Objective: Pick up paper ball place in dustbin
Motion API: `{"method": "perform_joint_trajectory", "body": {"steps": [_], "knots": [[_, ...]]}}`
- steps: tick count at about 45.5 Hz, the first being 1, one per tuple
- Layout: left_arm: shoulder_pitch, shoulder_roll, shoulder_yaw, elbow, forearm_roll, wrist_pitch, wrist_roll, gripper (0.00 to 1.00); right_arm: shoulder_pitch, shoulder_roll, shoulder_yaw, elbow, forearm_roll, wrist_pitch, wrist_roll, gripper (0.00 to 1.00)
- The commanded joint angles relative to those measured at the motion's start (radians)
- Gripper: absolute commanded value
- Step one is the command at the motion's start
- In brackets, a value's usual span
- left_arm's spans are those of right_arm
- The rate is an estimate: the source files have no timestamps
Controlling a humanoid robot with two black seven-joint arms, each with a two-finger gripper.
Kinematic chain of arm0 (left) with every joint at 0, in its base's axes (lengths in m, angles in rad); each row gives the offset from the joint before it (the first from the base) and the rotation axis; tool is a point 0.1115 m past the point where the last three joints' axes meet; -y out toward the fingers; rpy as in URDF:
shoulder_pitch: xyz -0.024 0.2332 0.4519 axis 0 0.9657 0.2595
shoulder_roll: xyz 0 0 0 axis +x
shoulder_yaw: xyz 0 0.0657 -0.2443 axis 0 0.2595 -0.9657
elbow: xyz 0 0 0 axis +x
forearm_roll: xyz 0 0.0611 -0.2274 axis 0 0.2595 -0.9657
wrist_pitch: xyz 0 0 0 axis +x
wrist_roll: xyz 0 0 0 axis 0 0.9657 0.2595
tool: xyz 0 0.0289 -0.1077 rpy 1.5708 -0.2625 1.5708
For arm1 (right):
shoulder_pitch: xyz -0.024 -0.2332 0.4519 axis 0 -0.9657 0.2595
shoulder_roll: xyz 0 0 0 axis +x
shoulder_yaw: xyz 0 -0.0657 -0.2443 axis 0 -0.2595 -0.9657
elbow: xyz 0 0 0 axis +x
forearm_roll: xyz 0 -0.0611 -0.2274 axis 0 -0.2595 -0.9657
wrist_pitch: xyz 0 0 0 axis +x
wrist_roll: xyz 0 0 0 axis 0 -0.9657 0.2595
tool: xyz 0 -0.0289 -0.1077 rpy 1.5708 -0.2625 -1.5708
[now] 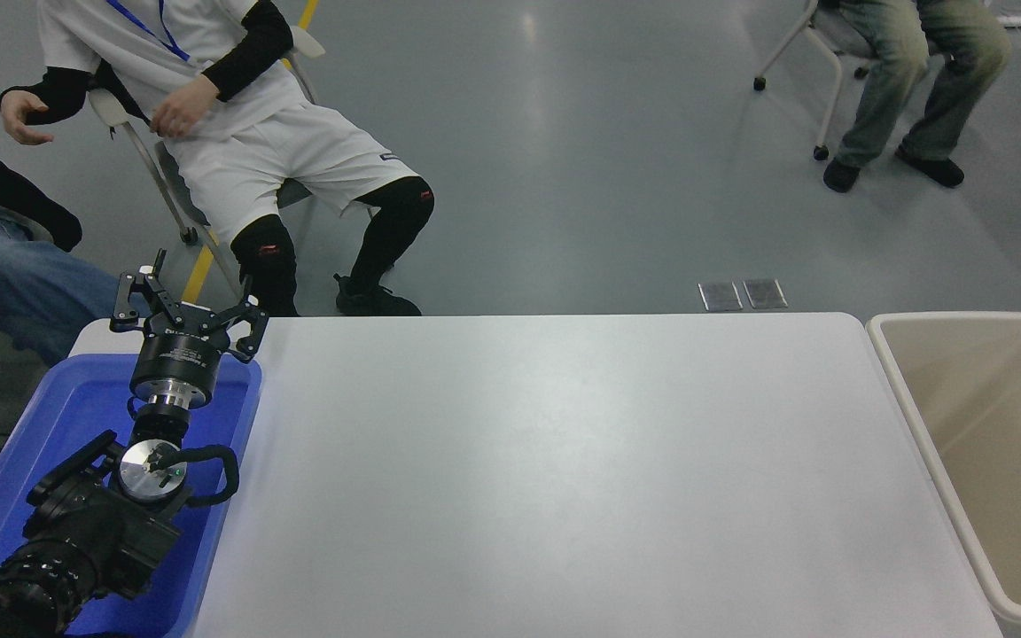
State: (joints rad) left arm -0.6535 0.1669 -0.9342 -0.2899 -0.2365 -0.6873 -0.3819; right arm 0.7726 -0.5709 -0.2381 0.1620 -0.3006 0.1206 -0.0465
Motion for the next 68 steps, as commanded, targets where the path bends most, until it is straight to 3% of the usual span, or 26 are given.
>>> {"method": "perform_joint_trajectory", "body": {"steps": [1,28,29,32,33,37,41,55,68], "knots": [[0.0,0.0,0.0,0.0,0.0,0.0,0.0,0.99,-0.058,0.068,0.034,-0.009,0.043,-0.16,0.0,0.0],[0.0,0.0,0.0,0.0,0.0,0.0,0.0,0.99,-0.087,0.105,0.033,-0.024,0.044,-0.242,0.002,0.0],[0.0,-0.001,0.0,0.0,0.0,0.0,0.0,0.99,-0.09,0.102,0.031,-0.024,0.044,-0.248,0.002,0.13],[0.0,0.0,0.0,0.0,0.0,-0.001,0.0,0.99,-0.098,0.095,0.029,-0.033,0.044,-0.274,0.004,0.7],[0.0,-0.001,0.0,0.0,0.0,0.0,0.0,0.99,-0.099,0.095,0.029,-0.039,0.044,-0.282,0.004,0.79],[0.0,0.0,0.0,0.0,0.0,0.0,0.0,0.99,-0.101,0.098,0.034,-0.044,0.044,-0.3,0.004,0.93],[0.0,-0.001,0.0,0.0,0.0,-0.001,0.0,0.99,-0.104,0.101,0.034,-0.042,0.044,-0.302,0.004,0.98],[0.0,-0.001,0.0,0.0,0.0,0.0,0.0,0.99,-0.093,0.088,0.069,0.004,0.044,-0.292,0.002,1.0],[0.0,0.0,0.0,0.0,0.0,-0.001,0.0,0.99,-0.078,-0.079,0.328,0.255,0.04,-0.285,0.002,1.0]]}}
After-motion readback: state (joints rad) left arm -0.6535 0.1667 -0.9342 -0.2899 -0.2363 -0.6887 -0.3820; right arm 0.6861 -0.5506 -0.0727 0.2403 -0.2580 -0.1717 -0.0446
